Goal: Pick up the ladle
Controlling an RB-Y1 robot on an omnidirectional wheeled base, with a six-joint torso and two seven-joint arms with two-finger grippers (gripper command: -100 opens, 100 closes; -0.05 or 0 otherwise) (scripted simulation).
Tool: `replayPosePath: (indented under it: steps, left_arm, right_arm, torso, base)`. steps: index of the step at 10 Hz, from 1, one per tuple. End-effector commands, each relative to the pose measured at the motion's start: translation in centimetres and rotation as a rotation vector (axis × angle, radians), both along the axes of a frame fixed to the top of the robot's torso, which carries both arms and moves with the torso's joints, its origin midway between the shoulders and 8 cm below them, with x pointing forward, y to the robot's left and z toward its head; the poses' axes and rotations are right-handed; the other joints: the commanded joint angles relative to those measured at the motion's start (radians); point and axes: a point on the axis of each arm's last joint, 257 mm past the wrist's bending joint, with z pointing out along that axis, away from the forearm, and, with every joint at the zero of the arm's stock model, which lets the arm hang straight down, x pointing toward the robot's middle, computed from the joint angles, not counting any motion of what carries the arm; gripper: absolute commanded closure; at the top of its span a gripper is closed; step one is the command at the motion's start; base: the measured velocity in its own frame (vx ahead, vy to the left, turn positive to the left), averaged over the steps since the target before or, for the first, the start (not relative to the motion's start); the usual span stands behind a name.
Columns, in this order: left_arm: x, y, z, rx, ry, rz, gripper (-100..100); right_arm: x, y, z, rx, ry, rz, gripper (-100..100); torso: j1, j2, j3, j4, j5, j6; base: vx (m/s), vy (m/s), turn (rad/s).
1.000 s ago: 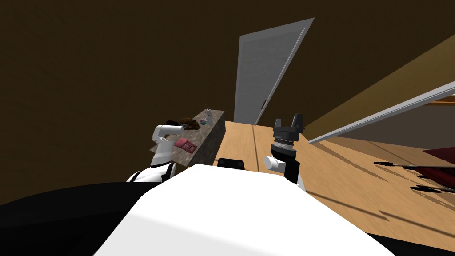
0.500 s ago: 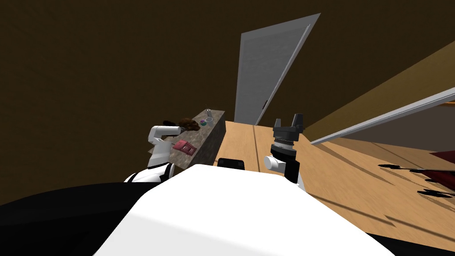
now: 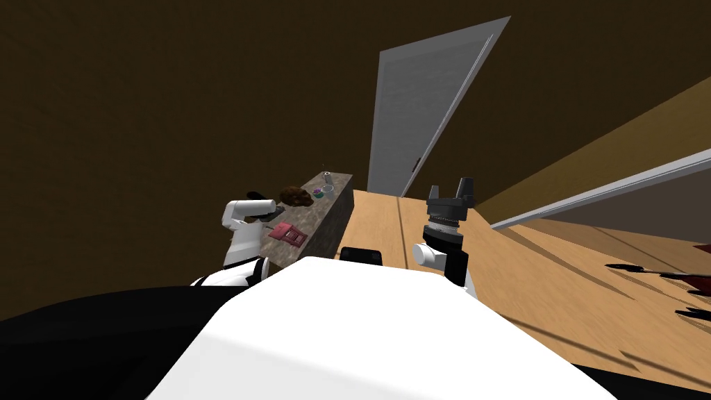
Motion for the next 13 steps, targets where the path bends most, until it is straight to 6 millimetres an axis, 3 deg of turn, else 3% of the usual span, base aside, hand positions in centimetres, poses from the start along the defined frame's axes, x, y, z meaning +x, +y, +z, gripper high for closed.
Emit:
replayPosePath:
  steps: [1,2,3,7,8,10,11,12,13]
  left_arm:
    - [-1.2,0.3,-0.7,-0.026,0.035,0.027,-100]
    - [-3.3,0.7,-1.8,-0.06,0.074,0.066,-100]
    - [-3.4,0.6,-1.9,-0.064,0.08,0.069,-100]
    - [-10.8,0.1,-6.2,-0.216,0.222,0.197,-100]
    - [-10.8,0.1,-6.2,-0.216,0.222,0.197,-100]
    - [-13.6,-1.5,-8.9,-0.299,0.28,0.236,-100]
    - [-12.4,-0.9,-8.2,-0.27,0.26,0.223,-100]
    - [-12.5,-1.1,-8.4,-0.275,0.264,0.226,0]
    - [-12.8,0.0,-8.4,-0.272,0.259,0.215,-100]
  right_arm:
    - [0.0,0.0,0.0,0.0,0.0,0.0,0]
    - [0.0,0.0,0.0,0.0,0.0,0.0,0]
    - [0.0,0.0,0.0,0.0,0.0,0.0,0]
    - [0.0,0.0,0.0,0.0,0.0,0.0,0]
    - [0.0,0.0,0.0,0.0,0.0,0.0,0]
    - [0.0,0.0,0.0,0.0,0.0,0.0,0]
    - [0.0,0.0,0.0,0.0,0.0,0.0,0]
    - [0.0,0.0,0.0,0.0,0.0,0.0,0]
    - [0.0,0.0,0.0,0.0,0.0,0.0,0]
  torso:
    - [0.0,0.0,0.0,0.0,0.0,0.0]
    - [0.0,0.0,0.0,0.0,0.0,0.0]
    - [0.0,0.0,0.0,0.0,0.0,0.0]
    - [0.002,0.0,0.0,0.0,0.001,0.0]
    - [0.001,-0.001,-0.001,0.0,0.0,0.0]
    - [-0.001,0.001,0.0,0.0,0.0,0.0]
    - [-0.001,0.0,0.0,0.0,0.0,0.001]
    - [-0.002,0.001,0.001,0.0,0.0,0.001]
    - [-0.003,0.003,0.002,0.001,-0.001,0.001]
  base:
    - [0.073,0.033,0.018]
    - [0.08,0.035,0.027]
    - [0.053,0.027,0.021]
    - [0.079,0.055,0.03]
    - [0.063,0.025,0.007]
    - [0.06,0.024,0.0]
    - [0.037,0.011,-0.002]
    - [0.006,0.002,0.0]
    - [0.075,-0.022,0.125]
